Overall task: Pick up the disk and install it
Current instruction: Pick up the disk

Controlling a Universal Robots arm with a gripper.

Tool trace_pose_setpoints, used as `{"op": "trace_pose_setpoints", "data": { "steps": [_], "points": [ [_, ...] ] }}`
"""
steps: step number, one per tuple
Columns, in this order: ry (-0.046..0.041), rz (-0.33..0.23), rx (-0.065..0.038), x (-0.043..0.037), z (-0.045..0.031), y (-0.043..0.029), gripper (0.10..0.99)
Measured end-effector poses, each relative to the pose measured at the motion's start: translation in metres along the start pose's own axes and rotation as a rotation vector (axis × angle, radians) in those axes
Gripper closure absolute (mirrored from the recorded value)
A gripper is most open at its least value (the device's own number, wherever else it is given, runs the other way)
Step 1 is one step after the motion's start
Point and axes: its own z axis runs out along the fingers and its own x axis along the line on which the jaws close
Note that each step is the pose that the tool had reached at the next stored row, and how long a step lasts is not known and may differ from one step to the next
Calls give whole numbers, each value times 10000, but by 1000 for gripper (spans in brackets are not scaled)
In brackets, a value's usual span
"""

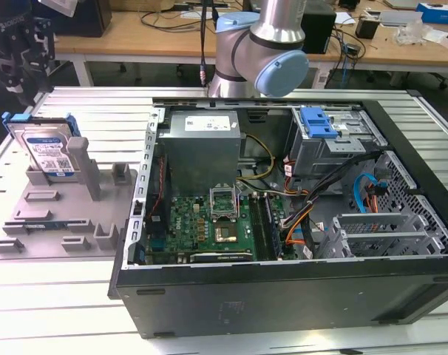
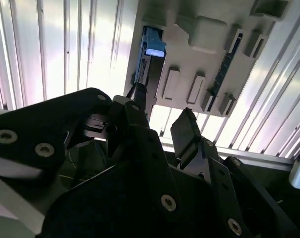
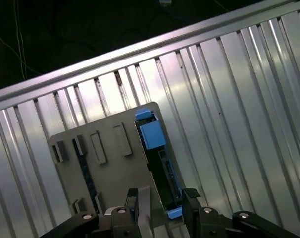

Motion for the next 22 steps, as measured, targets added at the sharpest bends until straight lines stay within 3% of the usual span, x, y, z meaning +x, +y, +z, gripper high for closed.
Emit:
{"op": "trace_pose_setpoints", "data": {
  "steps": [4, 8, 13, 16, 22],
  "points": [
    [91, -392, 48, 0, 0, 0, 604],
    [94, -482, 51, 0, 0, -1, 604],
    [102, -1501, 94, 0, 8, -4, 604],
    [112, -1738, 120, -2, 15, 6, 604],
    [104, -1803, 206, -24, 44, 109, 604]
  ]
}}
